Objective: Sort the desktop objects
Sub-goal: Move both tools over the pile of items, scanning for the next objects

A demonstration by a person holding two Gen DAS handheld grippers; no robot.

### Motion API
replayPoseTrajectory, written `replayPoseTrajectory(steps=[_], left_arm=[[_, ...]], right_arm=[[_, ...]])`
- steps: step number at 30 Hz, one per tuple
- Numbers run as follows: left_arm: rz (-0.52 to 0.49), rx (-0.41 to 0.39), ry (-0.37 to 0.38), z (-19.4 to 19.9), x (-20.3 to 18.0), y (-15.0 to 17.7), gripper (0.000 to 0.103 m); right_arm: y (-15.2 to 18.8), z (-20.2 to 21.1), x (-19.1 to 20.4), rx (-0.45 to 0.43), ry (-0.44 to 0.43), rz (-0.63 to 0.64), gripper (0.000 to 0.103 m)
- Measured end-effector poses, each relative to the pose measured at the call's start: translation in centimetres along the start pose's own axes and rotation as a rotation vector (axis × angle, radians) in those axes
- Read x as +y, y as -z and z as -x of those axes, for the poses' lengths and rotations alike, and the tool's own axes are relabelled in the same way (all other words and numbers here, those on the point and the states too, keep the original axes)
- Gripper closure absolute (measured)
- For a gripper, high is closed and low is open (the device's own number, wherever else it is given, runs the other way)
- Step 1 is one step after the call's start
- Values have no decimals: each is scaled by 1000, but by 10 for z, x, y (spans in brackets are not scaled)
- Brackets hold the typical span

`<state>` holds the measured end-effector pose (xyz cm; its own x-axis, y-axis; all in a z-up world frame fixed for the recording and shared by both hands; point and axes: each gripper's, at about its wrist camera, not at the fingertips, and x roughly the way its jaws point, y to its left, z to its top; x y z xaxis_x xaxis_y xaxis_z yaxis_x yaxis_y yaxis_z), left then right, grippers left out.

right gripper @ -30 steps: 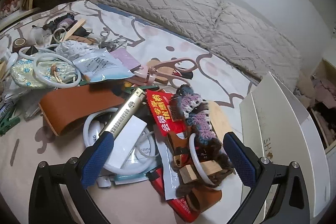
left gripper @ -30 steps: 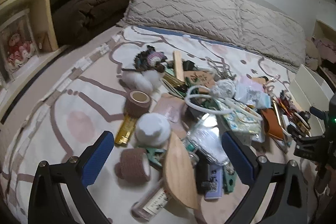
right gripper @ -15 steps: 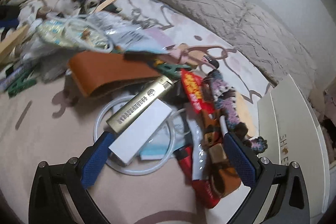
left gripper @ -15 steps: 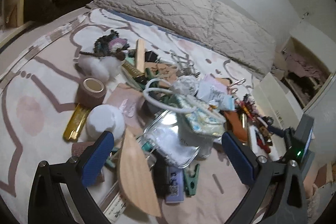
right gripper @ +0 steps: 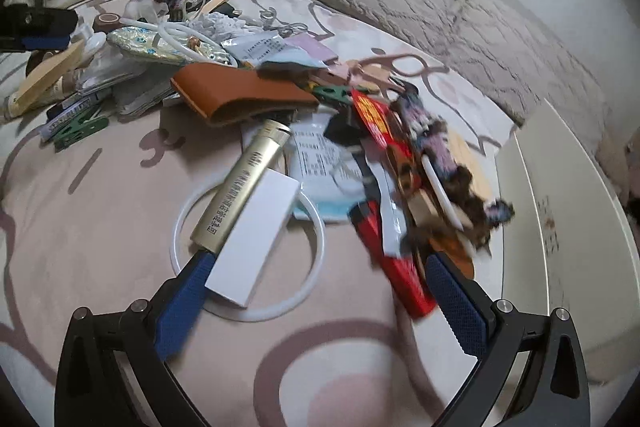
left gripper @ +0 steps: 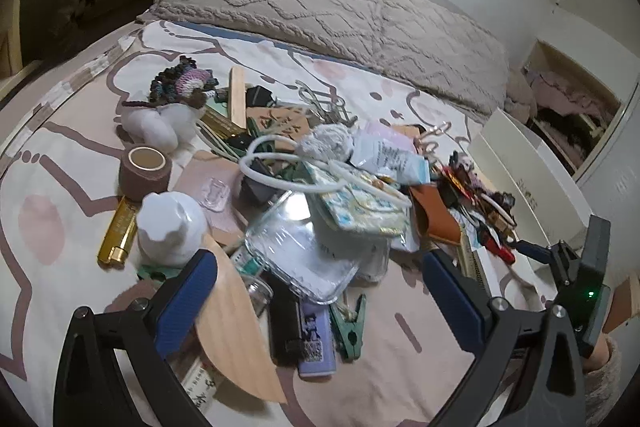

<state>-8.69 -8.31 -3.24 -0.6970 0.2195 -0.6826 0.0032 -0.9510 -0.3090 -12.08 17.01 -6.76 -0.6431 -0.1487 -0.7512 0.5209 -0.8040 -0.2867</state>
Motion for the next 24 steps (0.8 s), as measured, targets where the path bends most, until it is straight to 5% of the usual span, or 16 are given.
replayPoseTrajectory(steps=[24], left_arm=[[-145, 139, 106, -21, -57, 35, 0]], right_arm=[[29, 7, -19, 49, -116, -167, 0]])
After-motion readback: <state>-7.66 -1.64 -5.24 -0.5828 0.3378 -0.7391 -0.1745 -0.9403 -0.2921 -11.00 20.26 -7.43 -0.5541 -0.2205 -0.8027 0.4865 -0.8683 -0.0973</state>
